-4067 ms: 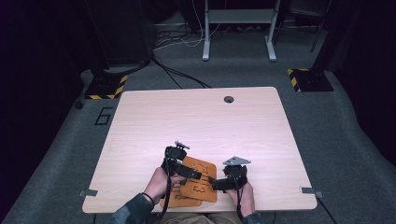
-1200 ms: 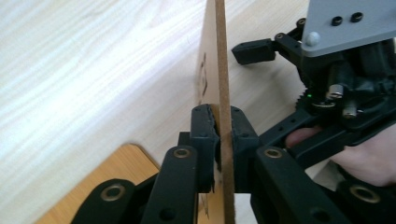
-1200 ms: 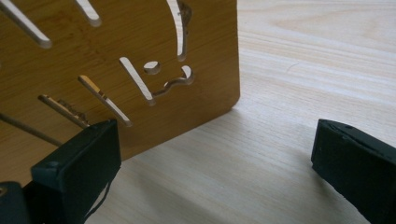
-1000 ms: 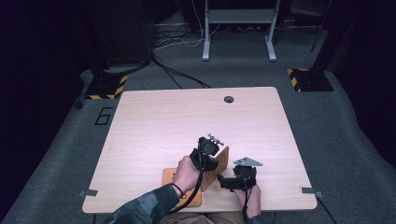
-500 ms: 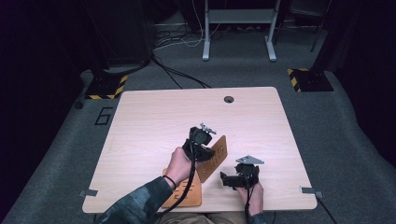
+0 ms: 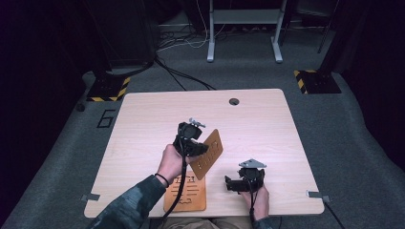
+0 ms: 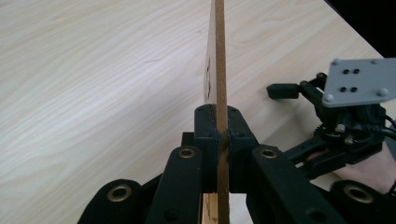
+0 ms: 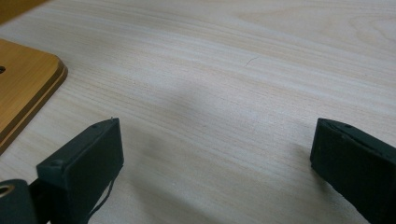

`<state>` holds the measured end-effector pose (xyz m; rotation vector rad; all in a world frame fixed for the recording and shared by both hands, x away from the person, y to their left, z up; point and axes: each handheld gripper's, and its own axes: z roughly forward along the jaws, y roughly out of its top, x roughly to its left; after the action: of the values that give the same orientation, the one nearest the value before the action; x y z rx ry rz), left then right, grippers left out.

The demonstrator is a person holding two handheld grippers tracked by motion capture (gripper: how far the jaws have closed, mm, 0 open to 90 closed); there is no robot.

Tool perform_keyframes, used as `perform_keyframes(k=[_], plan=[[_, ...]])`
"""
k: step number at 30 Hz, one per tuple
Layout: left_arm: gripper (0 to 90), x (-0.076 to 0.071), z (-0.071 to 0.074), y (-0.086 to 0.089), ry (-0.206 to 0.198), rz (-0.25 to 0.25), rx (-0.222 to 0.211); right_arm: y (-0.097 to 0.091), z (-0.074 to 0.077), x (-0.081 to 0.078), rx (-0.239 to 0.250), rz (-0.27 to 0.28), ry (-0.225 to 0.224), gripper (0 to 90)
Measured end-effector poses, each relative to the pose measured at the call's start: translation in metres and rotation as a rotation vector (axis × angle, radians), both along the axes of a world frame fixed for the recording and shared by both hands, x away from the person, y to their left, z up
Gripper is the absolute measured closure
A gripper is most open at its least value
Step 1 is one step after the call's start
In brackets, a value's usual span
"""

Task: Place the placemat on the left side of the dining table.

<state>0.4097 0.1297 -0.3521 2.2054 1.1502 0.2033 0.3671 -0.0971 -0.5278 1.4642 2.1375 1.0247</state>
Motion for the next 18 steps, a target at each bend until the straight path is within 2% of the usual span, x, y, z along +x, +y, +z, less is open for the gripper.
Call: perform_keyframes(k=[2, 13, 18], plan=[[86.2, 0.002, 0.001, 0.005, 0.001, 0.024, -0.014, -0.001, 0.0, 0.0, 0.004, 0.007, 0.0, 1.9], [86.2, 0.016, 0.007, 0.044, -0.003, 0.113, -0.032, 0.001, 0.0, 0.0, -0.012, 0.0, -0.003, 2.0], [86.2, 0.024, 0.006, 0.064, 0.007, 0.175, -0.04, 0.001, 0.0, -0.001, -0.02, 0.002, -0.002, 2.3]])
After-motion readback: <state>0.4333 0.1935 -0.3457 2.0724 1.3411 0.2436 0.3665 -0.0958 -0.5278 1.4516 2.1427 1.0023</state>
